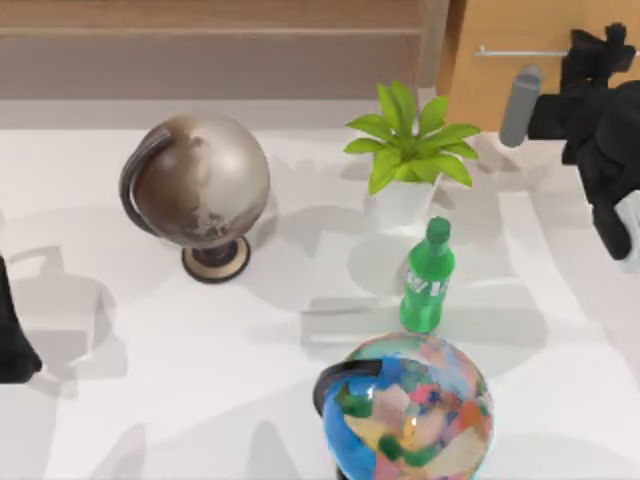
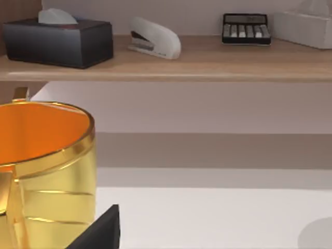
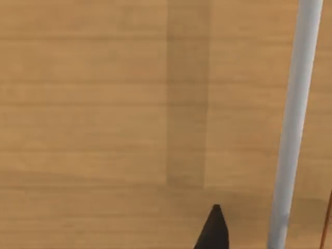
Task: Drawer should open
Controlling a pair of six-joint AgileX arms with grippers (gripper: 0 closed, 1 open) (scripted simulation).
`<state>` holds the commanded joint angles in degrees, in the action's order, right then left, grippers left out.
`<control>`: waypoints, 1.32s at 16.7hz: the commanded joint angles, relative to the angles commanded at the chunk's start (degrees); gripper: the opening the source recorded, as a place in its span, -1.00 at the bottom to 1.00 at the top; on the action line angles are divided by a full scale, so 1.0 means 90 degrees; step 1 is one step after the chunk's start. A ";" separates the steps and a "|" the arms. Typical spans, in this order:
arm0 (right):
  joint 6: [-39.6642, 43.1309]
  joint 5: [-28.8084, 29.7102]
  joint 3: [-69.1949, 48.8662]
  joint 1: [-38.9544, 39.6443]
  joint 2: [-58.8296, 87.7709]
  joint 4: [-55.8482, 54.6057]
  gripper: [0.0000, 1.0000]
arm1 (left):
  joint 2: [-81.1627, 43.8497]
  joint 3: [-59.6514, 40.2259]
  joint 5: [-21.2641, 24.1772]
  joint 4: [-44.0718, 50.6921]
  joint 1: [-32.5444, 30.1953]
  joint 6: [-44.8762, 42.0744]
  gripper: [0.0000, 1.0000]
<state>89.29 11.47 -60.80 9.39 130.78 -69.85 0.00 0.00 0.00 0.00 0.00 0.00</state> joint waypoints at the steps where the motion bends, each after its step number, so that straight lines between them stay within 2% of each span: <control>1: 0.0000 0.0000 0.0000 0.0000 0.0000 0.0000 -0.66 | 0.0000 0.0000 0.0000 0.0000 0.0000 0.0000 1.00; 3: 0.0000 0.0000 0.0000 0.0000 0.0000 0.0000 -0.96 | 0.0000 0.0000 0.0000 0.0000 0.0000 0.0000 1.00; 4: 0.0000 0.0000 0.0000 0.0000 0.0000 0.0000 -1.00 | 0.0000 0.0000 0.0000 0.0000 0.0000 0.0000 1.00; 14: -0.0035 -0.0012 0.0071 -0.0025 -0.0087 -0.0050 -1.00 | 0.0000 0.0000 0.0000 0.0000 0.0000 0.0000 1.00; 22: -0.0066 0.0111 0.1567 0.0112 -0.0825 -0.0892 -1.00 | 0.0000 0.0000 0.0000 0.0000 0.0000 0.0000 1.00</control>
<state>88.69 12.47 -46.70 10.40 123.35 -77.88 0.00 0.00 0.00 0.00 0.00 0.00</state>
